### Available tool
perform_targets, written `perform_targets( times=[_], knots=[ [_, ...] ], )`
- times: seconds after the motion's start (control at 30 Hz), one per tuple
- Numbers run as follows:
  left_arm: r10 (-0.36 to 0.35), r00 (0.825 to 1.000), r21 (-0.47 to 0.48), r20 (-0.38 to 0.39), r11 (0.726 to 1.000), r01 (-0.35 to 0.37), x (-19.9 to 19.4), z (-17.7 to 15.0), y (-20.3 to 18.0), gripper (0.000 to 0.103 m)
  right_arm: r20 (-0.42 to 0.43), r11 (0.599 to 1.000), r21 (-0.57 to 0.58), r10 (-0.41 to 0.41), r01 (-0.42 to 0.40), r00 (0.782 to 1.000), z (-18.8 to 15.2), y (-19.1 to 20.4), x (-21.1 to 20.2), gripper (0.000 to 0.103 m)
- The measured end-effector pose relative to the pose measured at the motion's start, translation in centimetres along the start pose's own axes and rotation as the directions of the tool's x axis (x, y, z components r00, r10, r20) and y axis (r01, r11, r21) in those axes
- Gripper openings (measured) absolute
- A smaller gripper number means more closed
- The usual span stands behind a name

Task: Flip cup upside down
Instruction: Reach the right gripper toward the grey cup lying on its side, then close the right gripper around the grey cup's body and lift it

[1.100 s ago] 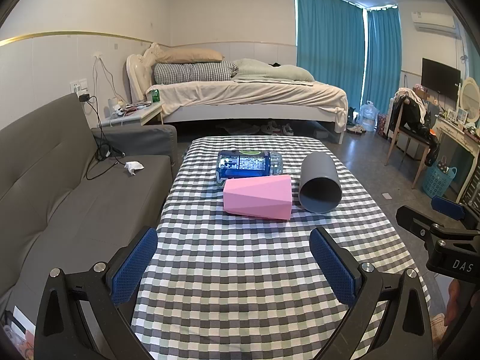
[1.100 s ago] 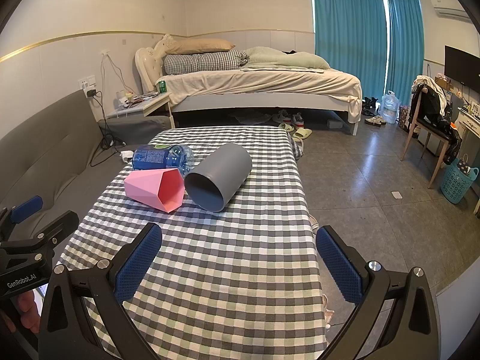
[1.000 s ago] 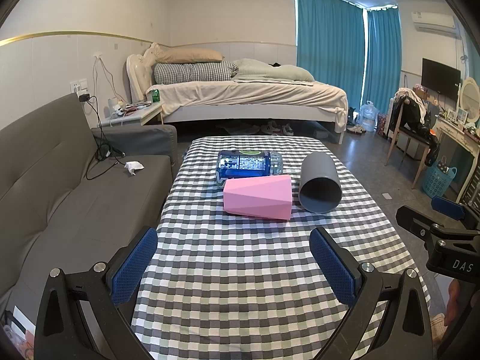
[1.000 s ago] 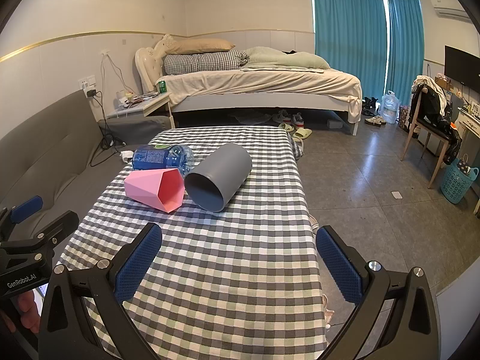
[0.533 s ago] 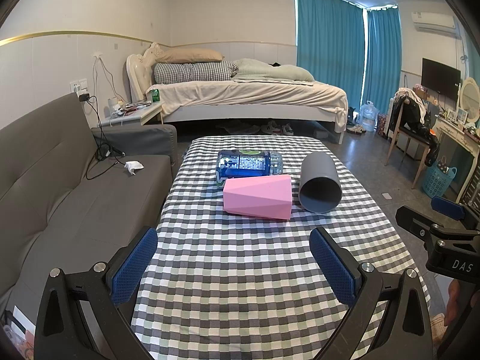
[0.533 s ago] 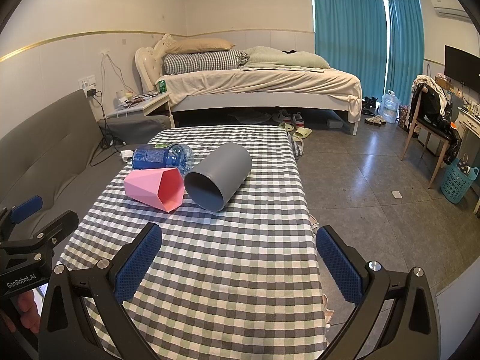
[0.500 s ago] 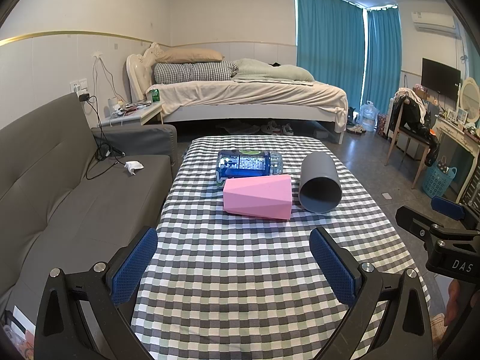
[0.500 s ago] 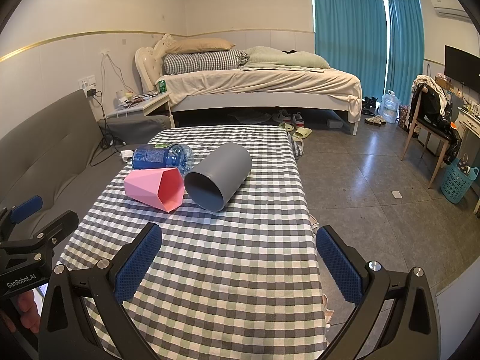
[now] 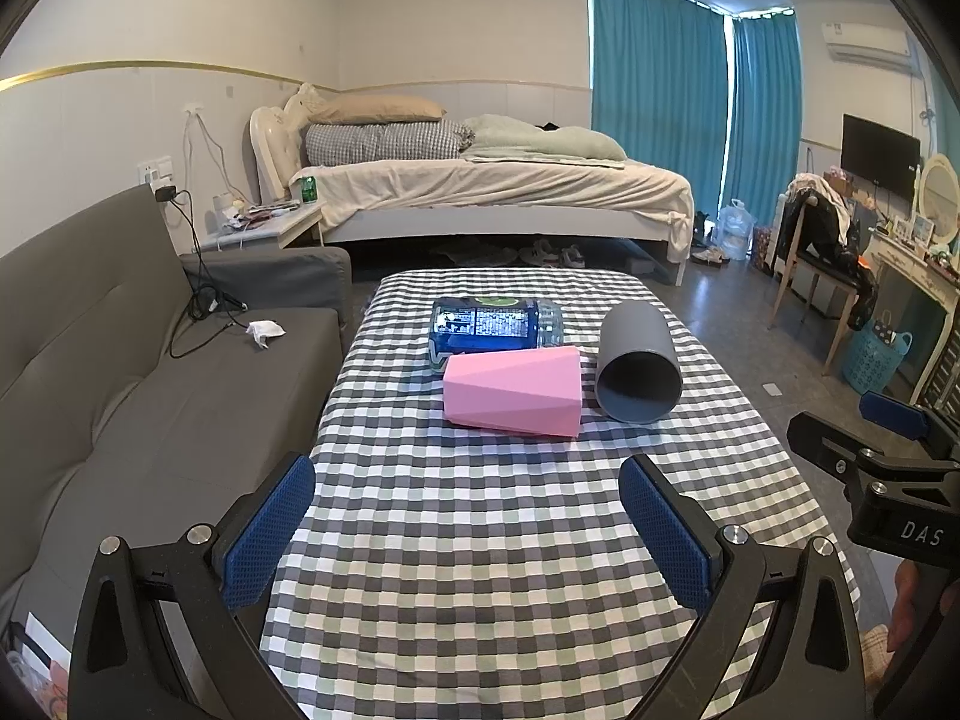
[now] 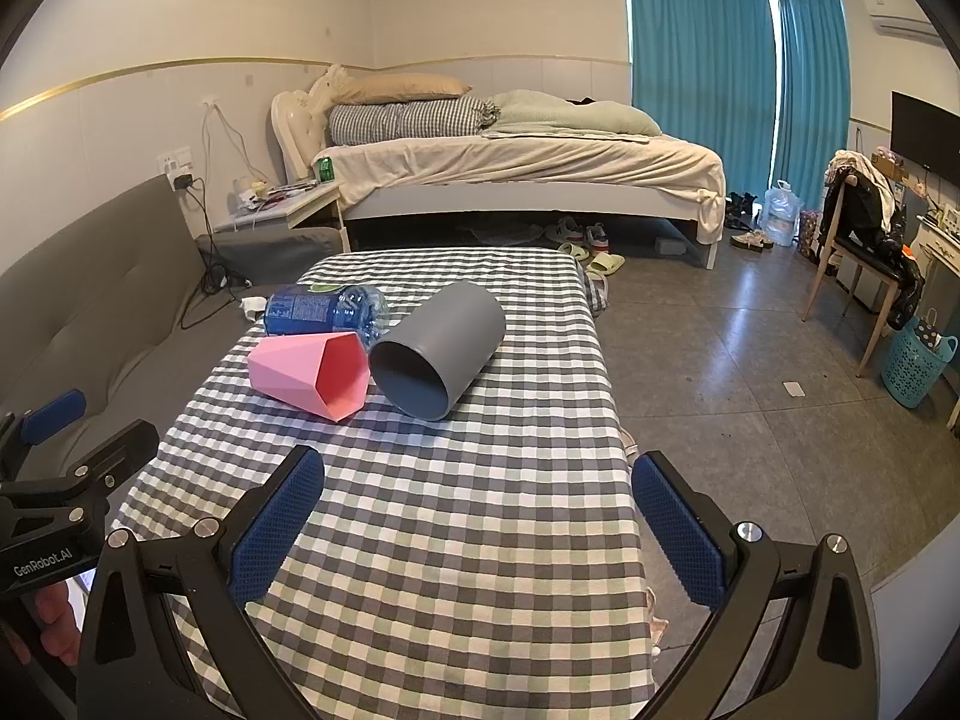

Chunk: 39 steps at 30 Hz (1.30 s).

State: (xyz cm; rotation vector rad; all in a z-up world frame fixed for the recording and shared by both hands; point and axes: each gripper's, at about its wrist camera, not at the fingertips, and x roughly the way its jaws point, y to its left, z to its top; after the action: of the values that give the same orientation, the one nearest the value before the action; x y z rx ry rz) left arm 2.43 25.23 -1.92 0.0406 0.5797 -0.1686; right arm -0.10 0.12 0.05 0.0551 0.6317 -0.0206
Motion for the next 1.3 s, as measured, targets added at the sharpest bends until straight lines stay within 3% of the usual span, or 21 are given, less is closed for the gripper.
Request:
perform_targets(
  times=[0.5, 0.7, 1.07, 1.3],
  knots=[
    [-0.018, 0.999, -0.035, -0.044, 0.999, 0.016, 2.1, 0.4, 0.8, 0.103, -0.044, 1.0, -0.008, -0.015, 0.015, 0.999, -0.2, 0.5, 1.9, 0.103],
    [-0.002, 0.994, -0.054, -0.108, 0.999, -0.004, 5.0, 1.6, 1.8, 0.103, -0.08, 0.999, 0.02, -0.036, 0.038, 0.996, 1.4, 0.4, 3.6, 0.103],
    [0.018, 0.979, -0.055, -0.201, 0.998, -0.03, 9.9, 3.6, 3.0, 0.103, -0.188, 0.994, 0.096, -0.039, 0.058, 0.981, 7.8, 1.9, 11.6, 0.103],
    [0.008, 0.967, -0.068, -0.255, 0.997, -0.027, 12.4, 3.9, 3.5, 0.103, -0.285, 0.989, 0.133, -0.025, 0.066, 0.958, 8.2, 2.8, 16.6, 0.103]
  ],
)
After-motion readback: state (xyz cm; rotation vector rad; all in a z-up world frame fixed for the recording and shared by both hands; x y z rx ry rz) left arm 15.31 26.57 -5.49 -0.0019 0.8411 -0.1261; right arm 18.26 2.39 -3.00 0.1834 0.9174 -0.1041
